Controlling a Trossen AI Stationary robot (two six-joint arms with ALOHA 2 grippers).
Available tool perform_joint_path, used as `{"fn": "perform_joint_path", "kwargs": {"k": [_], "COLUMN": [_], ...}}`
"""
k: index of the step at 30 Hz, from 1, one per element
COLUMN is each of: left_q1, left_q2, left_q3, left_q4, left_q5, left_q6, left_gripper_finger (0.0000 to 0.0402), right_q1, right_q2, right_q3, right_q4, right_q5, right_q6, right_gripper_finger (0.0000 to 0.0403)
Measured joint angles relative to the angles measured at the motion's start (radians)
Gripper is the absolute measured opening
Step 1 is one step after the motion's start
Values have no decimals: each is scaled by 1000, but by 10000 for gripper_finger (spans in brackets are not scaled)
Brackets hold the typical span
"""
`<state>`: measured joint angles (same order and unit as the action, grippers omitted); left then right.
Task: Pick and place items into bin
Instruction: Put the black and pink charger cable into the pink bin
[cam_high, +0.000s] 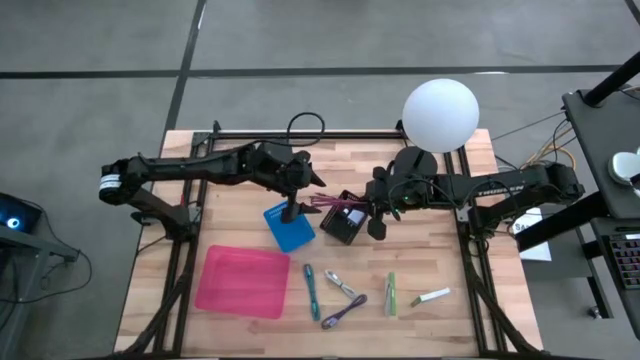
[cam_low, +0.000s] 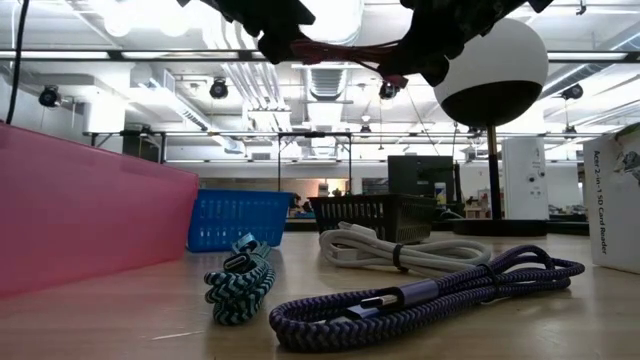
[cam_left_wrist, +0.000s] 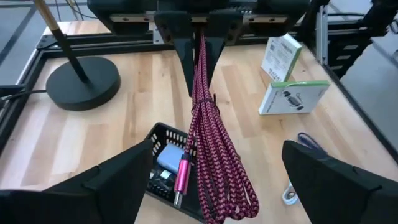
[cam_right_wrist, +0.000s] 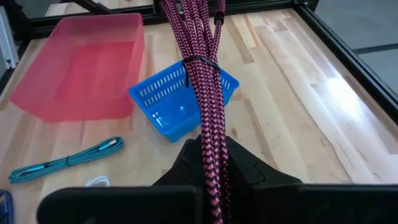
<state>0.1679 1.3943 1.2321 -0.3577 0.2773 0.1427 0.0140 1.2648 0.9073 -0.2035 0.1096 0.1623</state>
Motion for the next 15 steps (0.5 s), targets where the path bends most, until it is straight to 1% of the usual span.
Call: {"fn": "perform_joint_path", "kwargs": {"k": [3,12,15], "left_q1": [0,0,0], "left_q2": [13,91,94], "left_q3": [-2,0,0], "left_q4": [5,2,5], "left_q5": [-2,-52,-55], "left_q6": [4,23,22], "left_gripper_finger": [340,341,341], "right_q1": [0,0,0], "right_q2": [0,0,0], "right_q3": [0,0,-1], "right_q4": [1,36,35], "right_q5": [22,27,28], "right_q6": [4,22,22], "right_gripper_finger": [13,13,13]}}
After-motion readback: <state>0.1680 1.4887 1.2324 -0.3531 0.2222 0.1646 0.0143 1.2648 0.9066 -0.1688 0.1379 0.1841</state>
